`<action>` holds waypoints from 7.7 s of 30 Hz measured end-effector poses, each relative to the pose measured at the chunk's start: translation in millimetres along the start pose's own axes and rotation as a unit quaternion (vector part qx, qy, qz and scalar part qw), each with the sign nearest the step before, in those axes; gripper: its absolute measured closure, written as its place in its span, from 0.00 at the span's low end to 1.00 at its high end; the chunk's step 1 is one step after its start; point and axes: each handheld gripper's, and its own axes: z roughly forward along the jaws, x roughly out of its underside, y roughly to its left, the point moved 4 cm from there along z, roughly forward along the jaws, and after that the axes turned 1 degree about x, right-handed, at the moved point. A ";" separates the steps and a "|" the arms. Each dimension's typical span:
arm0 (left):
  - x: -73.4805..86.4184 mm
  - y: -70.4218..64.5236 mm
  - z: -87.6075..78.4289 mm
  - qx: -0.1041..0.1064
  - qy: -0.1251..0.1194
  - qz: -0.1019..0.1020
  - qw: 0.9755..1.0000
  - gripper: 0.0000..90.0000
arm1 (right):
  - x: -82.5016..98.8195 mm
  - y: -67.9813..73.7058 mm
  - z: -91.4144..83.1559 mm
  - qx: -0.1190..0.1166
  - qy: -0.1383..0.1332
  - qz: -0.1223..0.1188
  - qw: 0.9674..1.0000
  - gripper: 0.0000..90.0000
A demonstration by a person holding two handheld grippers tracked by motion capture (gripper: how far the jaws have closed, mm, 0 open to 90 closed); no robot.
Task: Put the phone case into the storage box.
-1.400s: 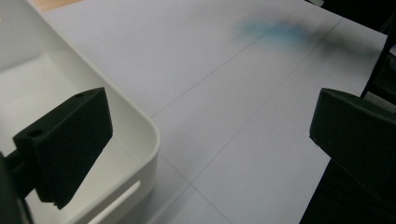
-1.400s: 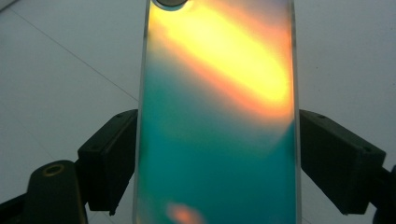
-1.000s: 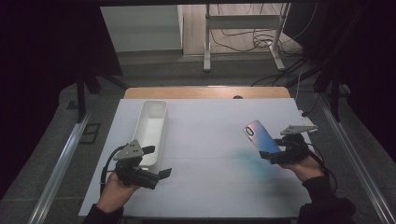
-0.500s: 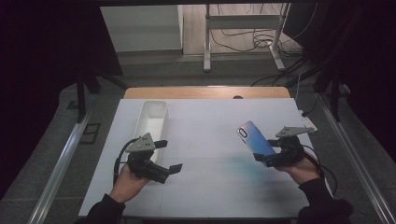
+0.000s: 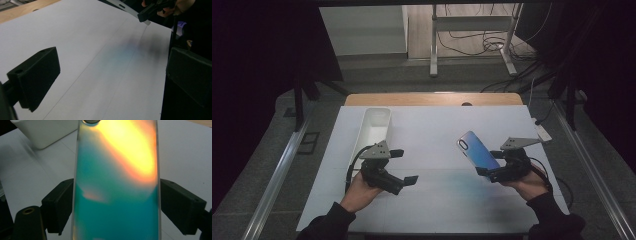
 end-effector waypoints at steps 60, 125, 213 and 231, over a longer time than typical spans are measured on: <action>-27.7 -15.7 51.4 0.078 0.003 0.019 0.997 0.00 | -23.9 74.0 16.2 -0.102 -0.035 -0.056 0.993 0.19; -22.9 -25.2 36.1 0.247 0.008 0.070 0.966 0.98 | -15.6 86.4 29.9 -0.204 0.010 -0.066 0.977 0.11; -30.1 44.5 -10.4 0.000 0.066 -0.010 0.998 0.98 | 35.8 26.1 -22.8 0.059 0.030 -0.013 0.998 0.00; -41.6 67.1 -33.5 -0.053 0.077 -0.018 0.995 0.98 | 54.1 12.1 -40.8 0.085 0.029 0.016 0.996 0.00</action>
